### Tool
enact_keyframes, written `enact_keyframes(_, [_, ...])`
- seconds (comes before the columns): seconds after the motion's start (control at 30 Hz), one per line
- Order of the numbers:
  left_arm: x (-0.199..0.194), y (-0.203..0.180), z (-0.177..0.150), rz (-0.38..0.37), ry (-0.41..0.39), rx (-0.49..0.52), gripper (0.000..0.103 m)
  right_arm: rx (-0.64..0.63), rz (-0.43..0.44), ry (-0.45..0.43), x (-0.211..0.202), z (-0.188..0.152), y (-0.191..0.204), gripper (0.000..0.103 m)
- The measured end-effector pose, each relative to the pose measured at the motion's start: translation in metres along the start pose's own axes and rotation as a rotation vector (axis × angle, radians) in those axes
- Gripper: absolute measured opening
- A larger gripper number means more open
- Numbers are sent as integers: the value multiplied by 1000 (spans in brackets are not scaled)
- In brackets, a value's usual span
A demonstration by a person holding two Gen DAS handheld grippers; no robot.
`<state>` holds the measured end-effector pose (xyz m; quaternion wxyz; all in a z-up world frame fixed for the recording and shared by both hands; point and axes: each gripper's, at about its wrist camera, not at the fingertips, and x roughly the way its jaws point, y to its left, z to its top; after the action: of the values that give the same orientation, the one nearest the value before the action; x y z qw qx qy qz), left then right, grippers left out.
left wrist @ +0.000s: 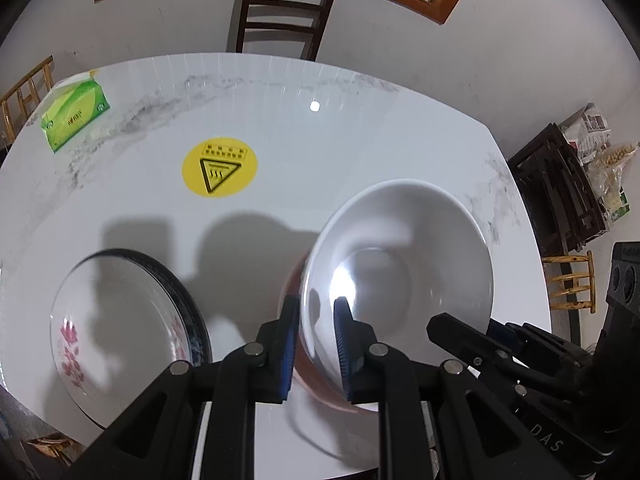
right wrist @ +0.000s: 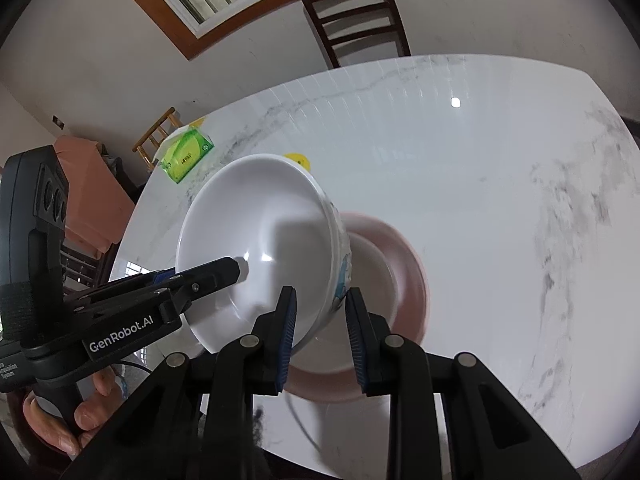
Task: Organize plates and bowls
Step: 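Carry the small white bowl over the nested bowls with both tools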
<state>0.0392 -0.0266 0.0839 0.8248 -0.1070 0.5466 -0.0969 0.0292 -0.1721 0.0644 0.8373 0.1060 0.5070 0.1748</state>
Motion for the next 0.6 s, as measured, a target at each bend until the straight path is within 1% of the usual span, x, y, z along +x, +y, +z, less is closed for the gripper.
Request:
enact_keyframes(0.13, [9, -1, -7, 0, 25, -5, 18, 1, -15, 9, 3, -10, -3, 25])
enact_keyframes(0.3, [15, -3, -11, 5, 35, -2, 18, 12, -16, 27, 8, -16, -7, 25])
enact_keyframes(0.6, [24, -4, -8, 16, 46, -4, 18, 19, -15, 52, 16, -20, -9, 26])
